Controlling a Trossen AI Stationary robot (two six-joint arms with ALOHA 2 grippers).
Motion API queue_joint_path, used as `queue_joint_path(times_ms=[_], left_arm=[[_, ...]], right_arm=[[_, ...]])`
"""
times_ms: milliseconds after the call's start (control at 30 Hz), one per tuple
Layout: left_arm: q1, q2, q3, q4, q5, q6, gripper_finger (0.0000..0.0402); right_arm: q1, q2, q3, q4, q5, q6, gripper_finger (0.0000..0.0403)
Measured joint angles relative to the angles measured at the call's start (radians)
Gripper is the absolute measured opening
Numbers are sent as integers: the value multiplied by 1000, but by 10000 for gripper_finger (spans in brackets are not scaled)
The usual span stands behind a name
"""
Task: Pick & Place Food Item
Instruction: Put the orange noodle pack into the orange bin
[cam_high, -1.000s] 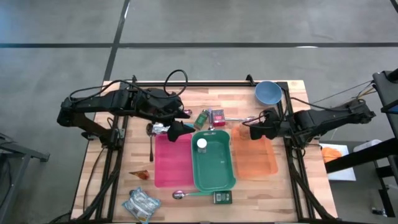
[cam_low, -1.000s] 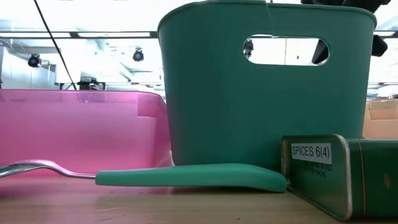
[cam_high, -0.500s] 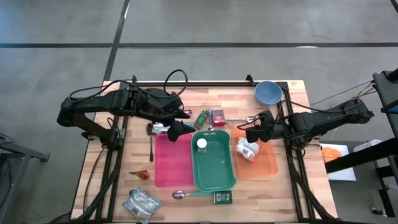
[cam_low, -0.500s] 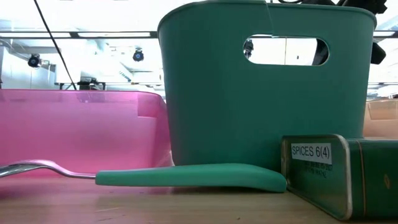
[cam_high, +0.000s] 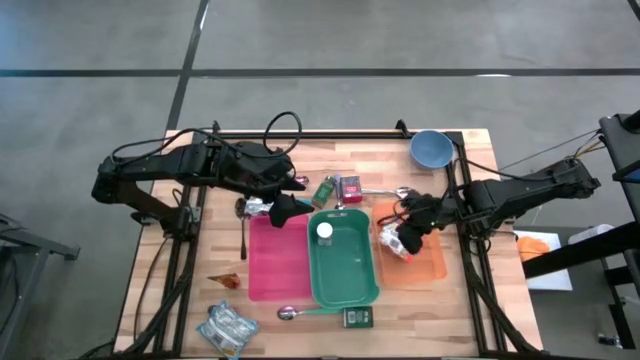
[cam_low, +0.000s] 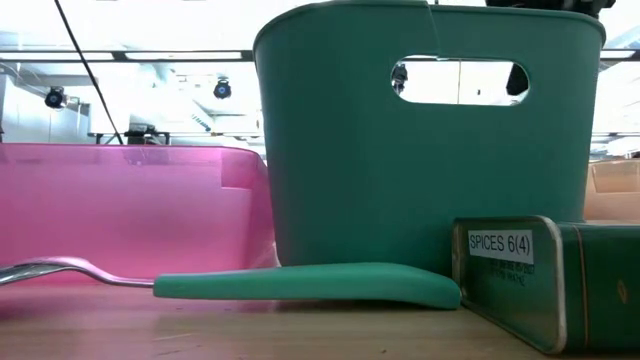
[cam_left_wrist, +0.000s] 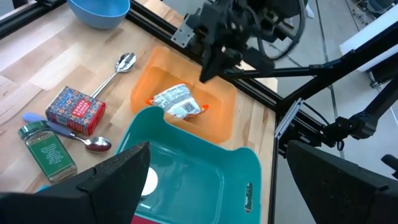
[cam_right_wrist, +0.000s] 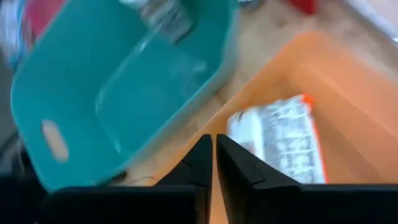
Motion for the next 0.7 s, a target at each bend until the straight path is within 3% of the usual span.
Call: queue_joint_path(times_ms=[200, 400, 533, 700], left_arm=[[0, 0, 0, -4, 0, 0, 380], [0, 0, 0, -9, 0, 0, 380], [0, 0, 0, -10, 0, 15, 380], [0, 0, 0, -11, 0, 19, 380]], right_arm=[[26, 68, -1, 1, -96, -156, 111], [54, 136, -1, -10, -110, -178, 205], [89, 191, -1, -40, -102, -190, 236], [188, 270, -1, -100, -14, -215, 242]])
